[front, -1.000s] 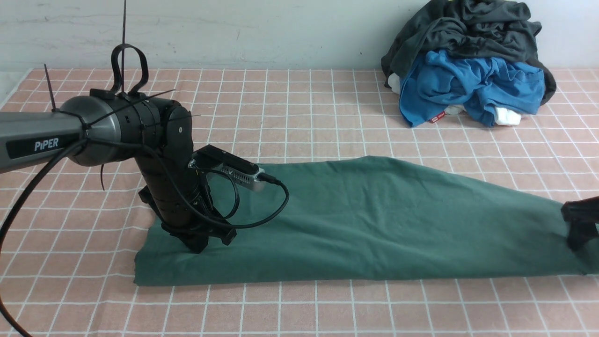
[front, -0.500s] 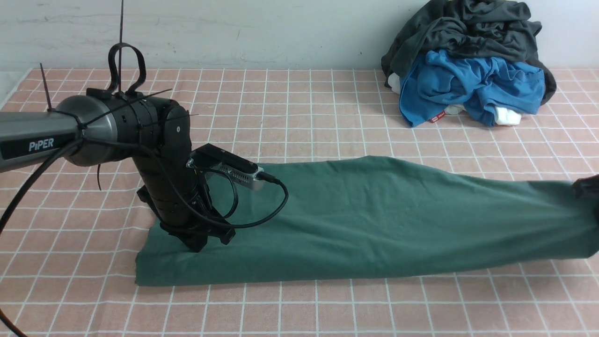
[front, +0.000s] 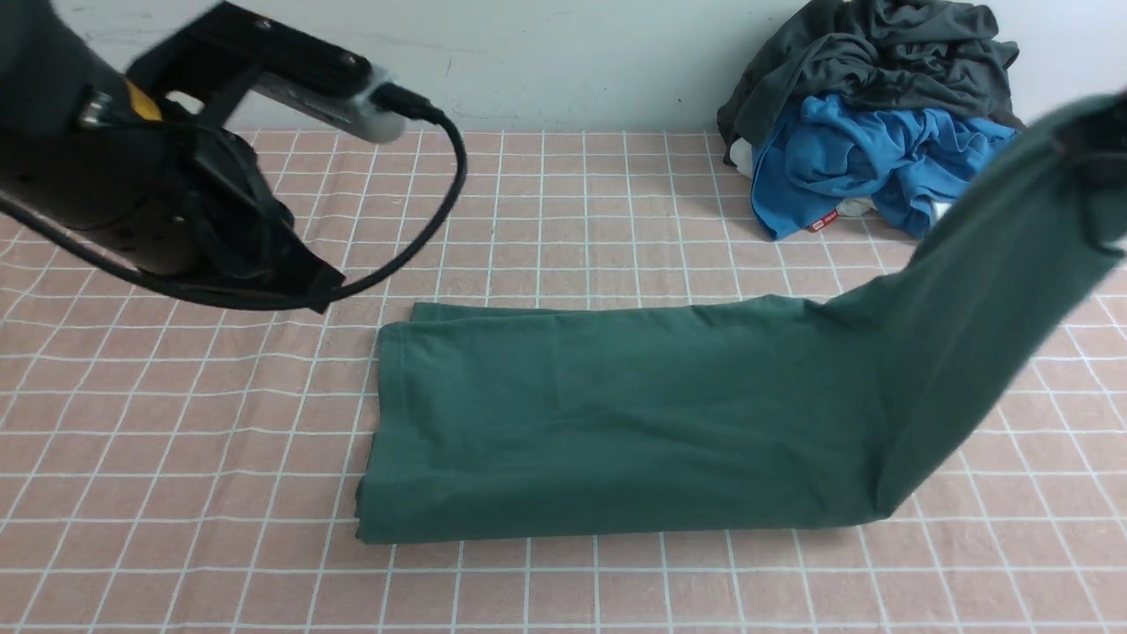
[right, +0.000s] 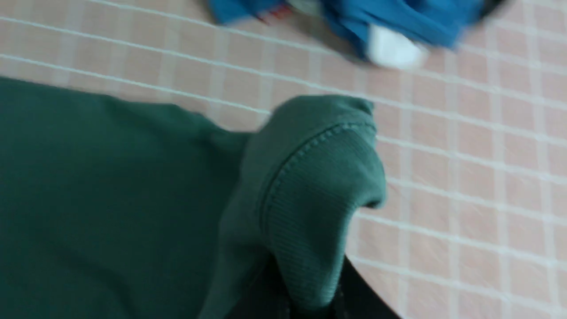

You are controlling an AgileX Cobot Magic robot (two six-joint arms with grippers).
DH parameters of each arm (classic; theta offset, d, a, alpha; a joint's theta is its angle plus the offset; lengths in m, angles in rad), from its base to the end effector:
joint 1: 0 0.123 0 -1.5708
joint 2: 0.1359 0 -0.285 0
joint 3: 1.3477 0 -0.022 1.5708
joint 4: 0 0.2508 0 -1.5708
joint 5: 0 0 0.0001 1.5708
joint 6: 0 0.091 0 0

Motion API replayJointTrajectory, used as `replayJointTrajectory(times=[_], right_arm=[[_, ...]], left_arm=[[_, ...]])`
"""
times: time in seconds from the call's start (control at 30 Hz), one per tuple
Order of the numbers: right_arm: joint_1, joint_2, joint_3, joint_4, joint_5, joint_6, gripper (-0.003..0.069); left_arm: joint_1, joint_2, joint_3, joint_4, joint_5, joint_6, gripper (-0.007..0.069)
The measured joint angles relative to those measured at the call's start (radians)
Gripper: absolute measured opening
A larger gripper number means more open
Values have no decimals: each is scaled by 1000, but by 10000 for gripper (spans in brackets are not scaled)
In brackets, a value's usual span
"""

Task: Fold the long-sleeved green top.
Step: Use the right arm to drag the right edge of the fabric to the left and folds it over the left edge

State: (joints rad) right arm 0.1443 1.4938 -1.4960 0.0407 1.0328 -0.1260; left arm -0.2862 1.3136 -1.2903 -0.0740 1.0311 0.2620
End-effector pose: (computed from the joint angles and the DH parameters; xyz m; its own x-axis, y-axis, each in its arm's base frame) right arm 0.3142 0.0489 0.3781 -0.7793 -0.2192 -0.5871 -0.2472 0.9684 -0.0335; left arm 0.2535 -0.0806 0.3691 -0.6992 0.4368 -0.5660 0.4837 0.8720 0.0754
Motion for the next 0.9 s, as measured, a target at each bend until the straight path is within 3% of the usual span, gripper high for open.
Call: replayJointTrajectory(times=[0.1,0.4,0.7,0.83,0.9], right_arm=[[175,67,-84,12,-7,3,33],[480,439,-370,32,-16,53,32],[584,739,-553,145,-22,76,36],[585,793,-570,254,-23,78,88],[585,796,-585,353,-17,60,166]], left_arm=[[0,-104,5,-8,50,0,6],[0,-386,96,-13,104,-1,6],[0,-559,286,-11,129,-1,6],[0,-594,326,5,141,-1,6],[0,-610,337,12,147,-1,6]])
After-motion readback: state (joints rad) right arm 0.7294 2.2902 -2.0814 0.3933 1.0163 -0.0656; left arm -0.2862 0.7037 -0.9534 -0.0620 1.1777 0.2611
